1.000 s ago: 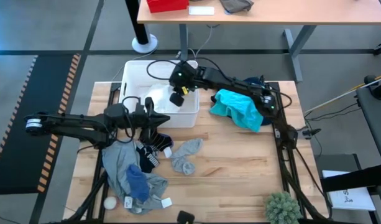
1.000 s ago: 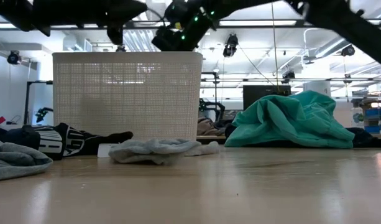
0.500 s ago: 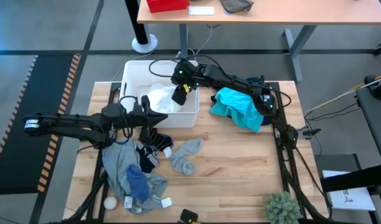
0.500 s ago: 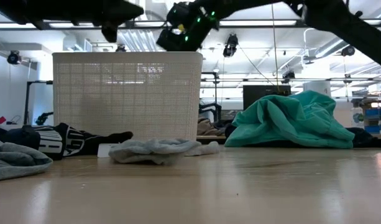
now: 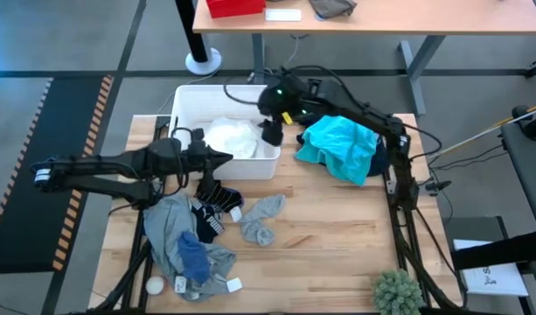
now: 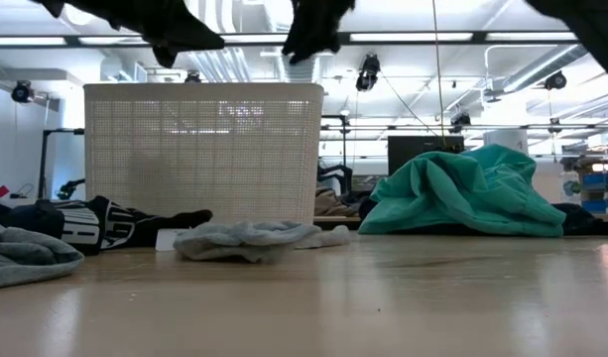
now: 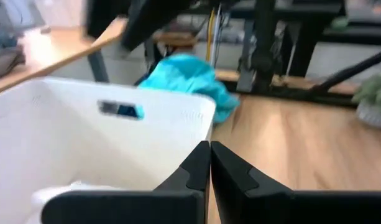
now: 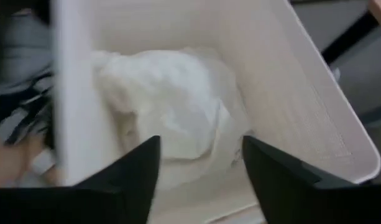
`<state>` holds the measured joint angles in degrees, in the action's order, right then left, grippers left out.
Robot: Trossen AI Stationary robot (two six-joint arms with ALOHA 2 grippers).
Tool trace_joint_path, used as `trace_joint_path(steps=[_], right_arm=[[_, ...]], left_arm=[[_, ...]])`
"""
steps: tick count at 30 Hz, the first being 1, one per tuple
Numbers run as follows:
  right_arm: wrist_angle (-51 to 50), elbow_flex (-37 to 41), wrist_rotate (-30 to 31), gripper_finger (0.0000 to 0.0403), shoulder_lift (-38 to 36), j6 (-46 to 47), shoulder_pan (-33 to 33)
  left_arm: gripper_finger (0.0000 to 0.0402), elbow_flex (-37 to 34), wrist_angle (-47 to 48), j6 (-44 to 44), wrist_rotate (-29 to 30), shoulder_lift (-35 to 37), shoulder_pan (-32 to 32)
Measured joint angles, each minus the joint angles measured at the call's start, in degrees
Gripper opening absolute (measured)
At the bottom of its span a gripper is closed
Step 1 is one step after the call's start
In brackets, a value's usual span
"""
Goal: Sort clothes
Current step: Put the top gray sock into the white bin
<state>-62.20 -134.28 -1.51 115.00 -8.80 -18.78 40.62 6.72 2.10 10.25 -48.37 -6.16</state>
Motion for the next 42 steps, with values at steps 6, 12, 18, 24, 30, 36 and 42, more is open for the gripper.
trace_joint_path(steps=[6, 12, 18, 24, 30, 36, 42], right_arm=[[-2.38, 0.48, 0.66, 0.0016, -5.01, -2.99, 5.26], [-1.8, 6.0, 0.99, 0.0005, -7.48, -3.24, 8.69], [4.96, 20.26, 1.04, 0.0001, -11.73, -1.91, 10.6], [19.78, 38.65, 0.01, 0.0, -21.18, 1.3, 14.34], [31.62, 55.4, -0.08, 0.0, -30.16, 8.95, 18.57], [41.18, 69.03, -0.08, 0.0, -34.58, 14.92, 21.77], [48.25, 77.01, -0.05, 0.0, -35.73, 18.12, 23.43]], left_arm=[[0.0, 2.04, 2.34, -3.37, 1.28, 0.1, 0.01], [0.0, 2.06, 2.94, -4.23, 1.28, 0.12, 0.01], [0.0, 1.99, 4.4, -4.14, -0.35, 0.17, 0.12], [0.0, 1.97, 5.26, -4.74, -2.33, 0.39, 0.16], [0.0, 3.68, 9.86, -4.47, -3.79, 0.32, 0.54], [0.0, 3.83, 10.67, -6.4, -3.9, 0.16, 2.0], [0.0, 3.81, 10.13, -9.63, -10.23, -3.14, 4.46]])
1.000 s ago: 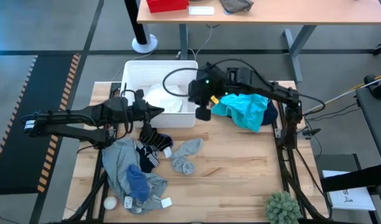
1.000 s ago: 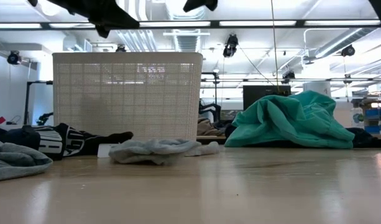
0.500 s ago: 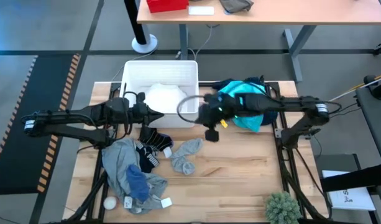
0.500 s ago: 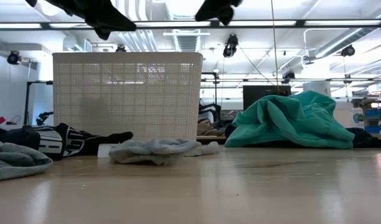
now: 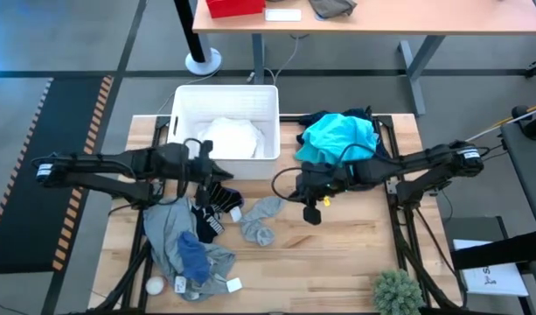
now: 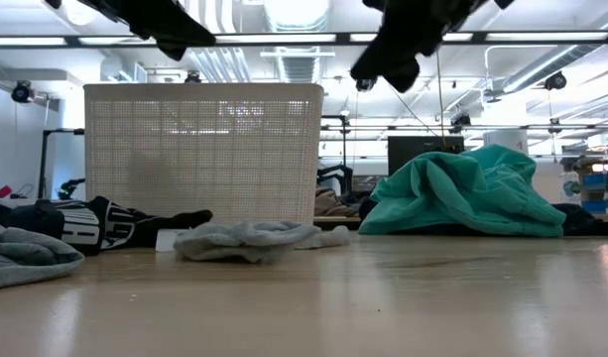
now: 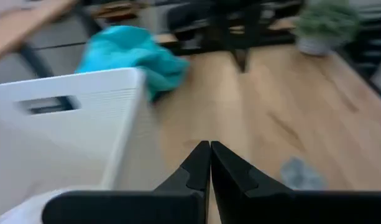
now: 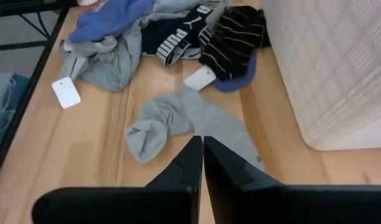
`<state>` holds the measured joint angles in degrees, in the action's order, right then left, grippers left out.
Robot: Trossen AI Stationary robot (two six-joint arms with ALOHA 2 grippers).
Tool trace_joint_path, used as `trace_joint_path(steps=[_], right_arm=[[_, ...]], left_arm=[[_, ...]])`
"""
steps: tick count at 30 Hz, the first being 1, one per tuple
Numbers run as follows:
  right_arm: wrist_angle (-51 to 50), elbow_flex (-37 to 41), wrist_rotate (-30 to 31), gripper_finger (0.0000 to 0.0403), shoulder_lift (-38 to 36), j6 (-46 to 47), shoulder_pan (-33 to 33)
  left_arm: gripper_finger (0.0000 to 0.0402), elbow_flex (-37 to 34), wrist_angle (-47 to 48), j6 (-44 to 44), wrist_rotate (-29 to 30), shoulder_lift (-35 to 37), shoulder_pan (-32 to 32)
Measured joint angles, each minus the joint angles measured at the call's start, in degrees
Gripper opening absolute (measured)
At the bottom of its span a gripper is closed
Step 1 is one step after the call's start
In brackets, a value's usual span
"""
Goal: Sort clothes
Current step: Put the top gray sock into the white bin
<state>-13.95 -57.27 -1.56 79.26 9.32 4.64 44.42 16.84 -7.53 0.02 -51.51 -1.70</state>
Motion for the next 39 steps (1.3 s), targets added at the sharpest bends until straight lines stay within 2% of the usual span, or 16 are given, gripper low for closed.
trace_joint_path(steps=[11, 16, 19, 26, 33, 39], right_arm=[[1.44, 1.07, 0.43, 0.0, -0.76, -1.56, 0.0], [1.4, 0.96, 0.41, 0.0, -0.81, -2.47, 0.0], [1.38, 0.96, 0.39, 0.0, -0.81, -2.37, 0.0], [1.44, 0.96, 0.47, 0.0, -0.81, -2.83, 0.0], [1.92, 0.94, 0.68, 0.0, -0.81, -2.89, 0.0], [2.27, 0.94, 0.7, 0.0, -0.81, -2.89, 0.0]], left_arm=[[0.0, -0.09, -1.5, 5.89, -2.47, -12.85, 5.09], [0.0015, -0.11, -5.35, 7.91, -6.8, -19.01, 6.16], [0.0038, -0.11, -9.21, 9.66, -10.46, -22.4, 6.48], [0.011, -0.11, -12.3, 13.09, -10.96, -30.56, 7.68], [0.0182, -0.11, -12.98, 17.67, -8.15, -37.23, 7.68], [0.0225, -0.11, -14.21, 19.01, -4.96, -41.2, 7.79]])
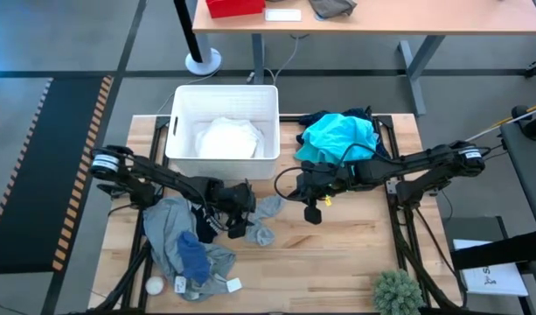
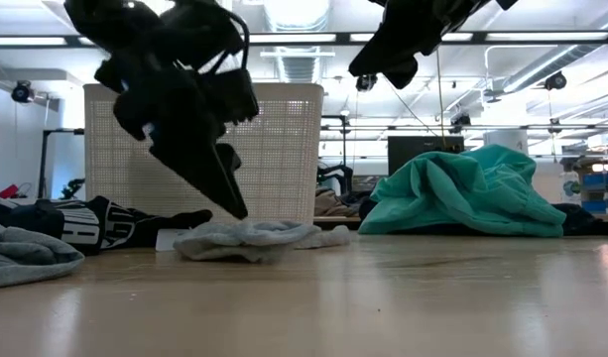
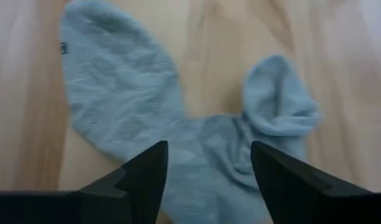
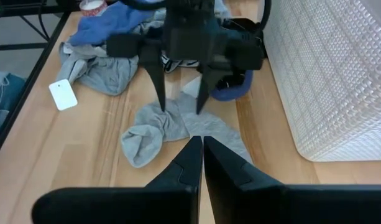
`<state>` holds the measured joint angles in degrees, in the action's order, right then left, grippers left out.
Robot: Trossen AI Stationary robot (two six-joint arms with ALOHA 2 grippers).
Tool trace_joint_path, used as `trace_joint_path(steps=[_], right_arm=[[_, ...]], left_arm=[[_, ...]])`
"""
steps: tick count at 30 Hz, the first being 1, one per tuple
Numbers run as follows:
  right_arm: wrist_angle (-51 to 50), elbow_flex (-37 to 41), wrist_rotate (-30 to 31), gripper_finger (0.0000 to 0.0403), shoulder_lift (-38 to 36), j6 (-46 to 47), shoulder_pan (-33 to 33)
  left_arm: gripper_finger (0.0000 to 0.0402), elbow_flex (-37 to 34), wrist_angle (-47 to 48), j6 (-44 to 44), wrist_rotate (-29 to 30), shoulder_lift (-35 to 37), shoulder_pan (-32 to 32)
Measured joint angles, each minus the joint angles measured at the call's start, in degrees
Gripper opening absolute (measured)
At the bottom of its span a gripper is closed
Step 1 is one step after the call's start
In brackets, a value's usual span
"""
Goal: Sort clothes
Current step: Put the top gray sock into the white bin
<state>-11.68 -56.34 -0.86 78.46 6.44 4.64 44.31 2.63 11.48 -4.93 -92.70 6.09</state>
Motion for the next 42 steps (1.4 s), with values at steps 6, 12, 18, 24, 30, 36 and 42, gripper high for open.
trace_joint_path(steps=[6, 12, 18, 24, 30, 36, 42], right_arm=[[0.07, 0.0, 0.85, 0.0, 0.02, -0.02, 0.0], [0.03, 0.0, 0.87, 0.0, 0.02, -0.22, 0.0], [0.02, 0.0, 0.88, 0.0, 0.02, -0.48, 0.0], [0.02, 0.0, 0.87, 0.0, 0.04, -0.56, 0.0], [0.01, 0.0, 0.89, 0.0, 0.02, -1.53, 0.0], [0.0, 0.0, 0.89, 0.0, 0.02, -1.03, 0.11], [-0.07, 0.0, 0.9, 0.0, -0.41, -1.61, 0.11]], left_arm=[[0.0249, 0.17, -0.46, 0.48, 4.6, -3.51, 0.0], [0.024, 1.9, -0.92, 1.05, 5.92, -6.84, 0.0], [0.0177, 4.78, 2.38, 1.06, 8.85, -8.09, 0.0], [0.006, 8.66, 8.11, 0.96, 9.85, -7.65, -0.02], [0.0013, 15.78, 13.47, -2.88, 4.4, -7.45, 0.21], [0.0004, 22.98, 20.27, -6.25, 4.64, -5.2, 1.01], [0.0001, 26.34, 29.69, -7.39, 14.85, 0.0, 1.09]])
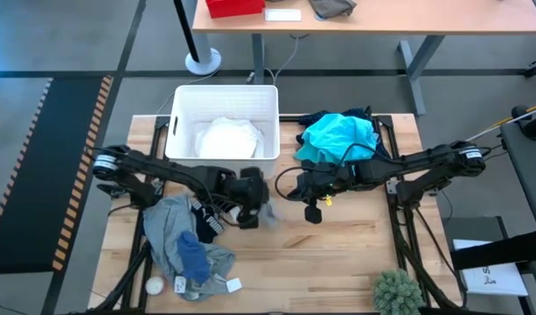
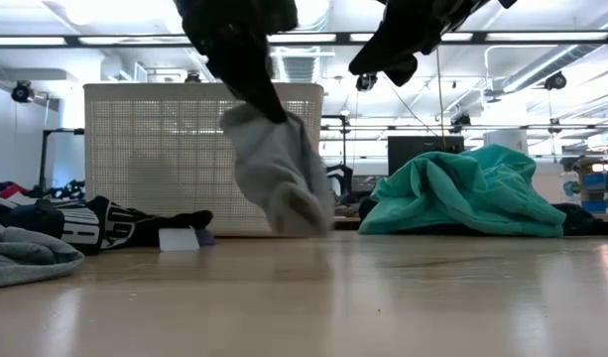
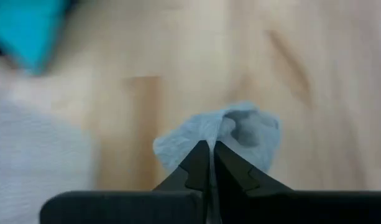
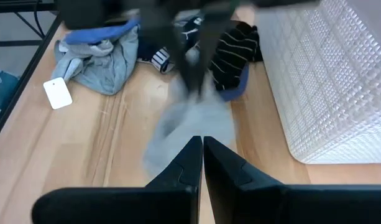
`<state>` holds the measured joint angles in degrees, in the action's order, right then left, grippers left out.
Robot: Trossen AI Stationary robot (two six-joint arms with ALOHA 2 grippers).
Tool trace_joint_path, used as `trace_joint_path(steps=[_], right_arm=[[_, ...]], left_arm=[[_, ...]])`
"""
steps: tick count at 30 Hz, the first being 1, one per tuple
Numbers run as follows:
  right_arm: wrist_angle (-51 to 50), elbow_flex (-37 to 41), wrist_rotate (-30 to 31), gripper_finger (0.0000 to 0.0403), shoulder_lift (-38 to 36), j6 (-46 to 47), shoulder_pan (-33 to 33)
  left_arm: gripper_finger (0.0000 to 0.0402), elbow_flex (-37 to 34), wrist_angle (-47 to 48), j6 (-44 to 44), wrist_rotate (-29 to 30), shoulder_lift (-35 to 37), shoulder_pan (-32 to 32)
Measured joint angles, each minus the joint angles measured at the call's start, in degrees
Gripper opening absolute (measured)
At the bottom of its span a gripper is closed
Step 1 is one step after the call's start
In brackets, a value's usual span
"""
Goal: Sort clothes
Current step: Put the top gray sock into the white bin
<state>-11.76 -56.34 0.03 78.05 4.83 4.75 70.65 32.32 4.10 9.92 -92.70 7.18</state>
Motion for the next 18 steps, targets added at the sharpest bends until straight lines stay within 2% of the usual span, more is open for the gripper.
trace_joint_path(steps=[5, 9, 15, 18], right_arm=[[0.11, -0.02, 0.03, 0.0, -0.05, -0.97, 0.13], [0.13, -0.03, 0.02, 0.0, -0.05, -1.02, 0.13], [0.73, -0.04, 0.02, 0.0, -0.05, -1.0, 0.26], [0.86, -0.04, 0.02, 0.0, -0.05, -1.01, 0.26]], left_arm=[[0.0001, -1.05, 4.6, -0.63, 7.58, 7.13, -0.78], [0.0, -1.09, 5.28, -0.81, 9.13, 13.82, -2.31], [0.0, -0.72, 0.94, -4.58, 9.37, 22.98, -3.86], [0.0, -0.22, 0.86, -6.62, 14.21, 25.77, -5.29]])
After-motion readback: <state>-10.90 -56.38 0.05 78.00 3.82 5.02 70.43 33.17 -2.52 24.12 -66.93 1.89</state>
